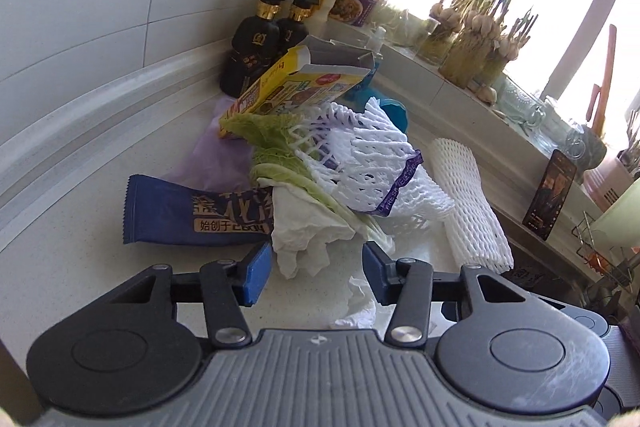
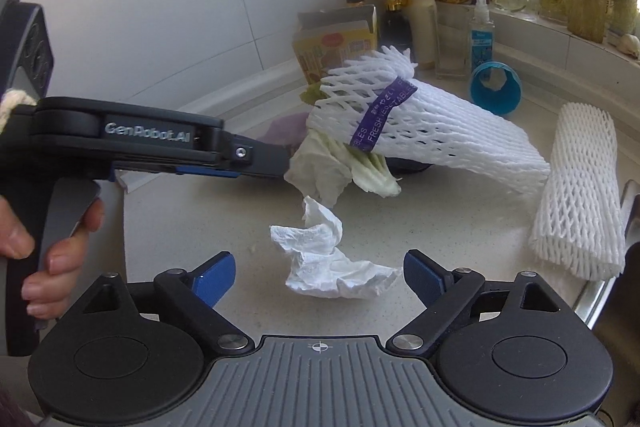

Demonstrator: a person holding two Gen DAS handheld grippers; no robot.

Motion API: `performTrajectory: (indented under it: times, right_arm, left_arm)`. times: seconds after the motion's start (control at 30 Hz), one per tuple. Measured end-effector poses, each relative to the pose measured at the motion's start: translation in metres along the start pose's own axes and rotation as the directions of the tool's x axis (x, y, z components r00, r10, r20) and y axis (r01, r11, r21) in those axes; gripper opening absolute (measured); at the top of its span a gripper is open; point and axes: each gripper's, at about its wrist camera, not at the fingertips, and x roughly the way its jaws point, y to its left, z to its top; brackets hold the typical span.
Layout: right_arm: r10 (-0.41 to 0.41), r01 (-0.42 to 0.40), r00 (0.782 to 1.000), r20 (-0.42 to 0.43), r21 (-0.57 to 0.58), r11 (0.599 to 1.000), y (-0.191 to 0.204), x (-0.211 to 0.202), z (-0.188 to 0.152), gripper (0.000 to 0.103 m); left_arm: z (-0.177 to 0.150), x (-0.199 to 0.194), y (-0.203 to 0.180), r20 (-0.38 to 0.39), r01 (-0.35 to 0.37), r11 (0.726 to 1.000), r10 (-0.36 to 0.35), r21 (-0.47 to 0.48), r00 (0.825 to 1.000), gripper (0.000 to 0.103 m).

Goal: Collect trash
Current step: 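Move both tools toward the crumpled white tissues on the counter, then grasp a white tissue with the left tool while the right tool grasps another tissue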

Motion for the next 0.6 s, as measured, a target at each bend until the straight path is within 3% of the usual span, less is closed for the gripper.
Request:
performTrajectory:
  times: [0.17,0.37,0.5,0.6]
  right_arm:
    - [0.026,-0.027,0.999,-0.028,-0.011,1.000,-0.003,0.015,-0.003,0.077]
    - [0.037,-0.037,0.998,-0.051,-0.003,0.999,-0.007,0.025,-0.010,0.067]
    - [0.033,-0.033,0.997,-0.064,-0.001,0.999,-0.008,0.029,-0.014,0.050]
    - [0.024,-0.025,0.998,-0.058,-0.003,1.000,-0.009,0.029,-0.015,0.038]
  left_arm:
    - [0.003,0.017,0.005,-0.021,-0.009,1.000,0.009,0.001,1.000,0.039]
    - [0.007,0.030,0.008,-0.021,-0.028,1.000,0.028,-0.001,0.999,0.044]
    - [0.006,0.039,0.007,-0.033,-0.024,1.000,0.024,0.012,0.999,0.043]
    - [0.005,0.042,0.006,-0.042,-0.024,1.000,0.024,0.010,0.999,0.029]
